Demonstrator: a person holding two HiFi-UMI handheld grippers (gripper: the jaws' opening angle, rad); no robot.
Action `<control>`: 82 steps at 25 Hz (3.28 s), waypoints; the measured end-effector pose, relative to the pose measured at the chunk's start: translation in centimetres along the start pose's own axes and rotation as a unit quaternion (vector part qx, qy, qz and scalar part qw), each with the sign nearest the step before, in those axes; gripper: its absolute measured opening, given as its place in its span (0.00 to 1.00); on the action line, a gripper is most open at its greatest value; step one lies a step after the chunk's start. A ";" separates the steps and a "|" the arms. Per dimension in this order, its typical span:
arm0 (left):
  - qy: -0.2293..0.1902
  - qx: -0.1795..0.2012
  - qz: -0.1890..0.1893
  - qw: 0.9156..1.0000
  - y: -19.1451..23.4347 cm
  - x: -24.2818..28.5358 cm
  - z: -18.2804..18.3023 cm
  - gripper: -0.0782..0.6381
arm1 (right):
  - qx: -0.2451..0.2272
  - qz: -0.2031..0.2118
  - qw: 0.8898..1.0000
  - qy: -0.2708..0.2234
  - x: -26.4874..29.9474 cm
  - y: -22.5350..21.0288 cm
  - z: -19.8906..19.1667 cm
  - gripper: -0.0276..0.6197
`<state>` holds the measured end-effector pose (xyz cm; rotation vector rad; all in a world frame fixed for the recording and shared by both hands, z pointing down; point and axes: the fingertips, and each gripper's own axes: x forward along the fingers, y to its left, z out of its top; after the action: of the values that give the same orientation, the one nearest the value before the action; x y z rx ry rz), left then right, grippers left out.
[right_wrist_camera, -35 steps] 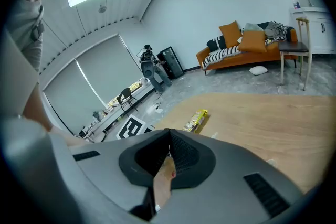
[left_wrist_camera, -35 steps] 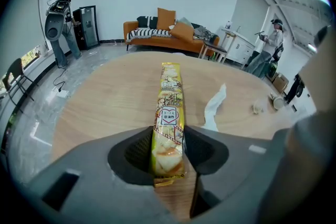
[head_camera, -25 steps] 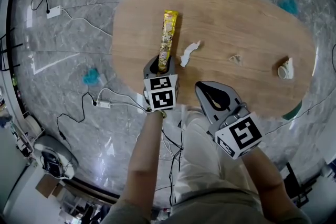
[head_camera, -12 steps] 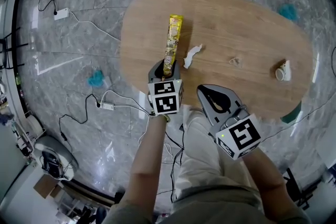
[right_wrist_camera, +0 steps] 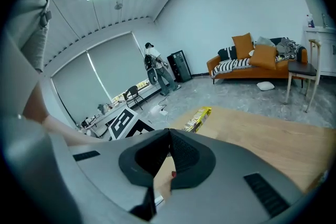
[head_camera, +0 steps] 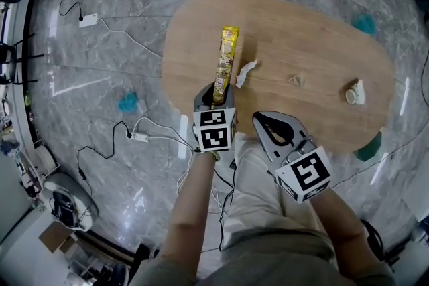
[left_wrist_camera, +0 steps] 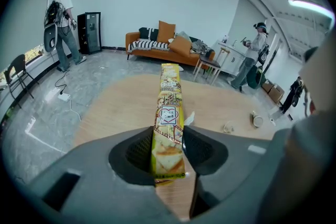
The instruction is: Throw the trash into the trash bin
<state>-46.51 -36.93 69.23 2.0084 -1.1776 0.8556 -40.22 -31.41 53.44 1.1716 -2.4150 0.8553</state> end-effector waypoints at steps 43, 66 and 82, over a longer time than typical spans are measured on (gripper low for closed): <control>-0.049 -0.029 0.006 0.998 -8.1 -15.8 1.8 0.33 | -0.083 0.022 0.996 -0.033 -14.0 7.3 3.6 0.05; -0.094 -0.021 -0.004 0.995 -13.3 -24.4 1.9 0.33 | -0.126 0.014 0.990 -0.068 -21.0 9.7 5.3 0.06; -0.130 -0.006 -0.005 0.992 -17.2 -29.3 0.5 0.33 | -0.162 0.016 0.982 -0.093 -25.8 10.9 4.0 0.06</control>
<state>-42.21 -16.72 42.21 2.1609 -1.3093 0.5924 -33.21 -13.26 32.84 1.1305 -2.6005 0.3497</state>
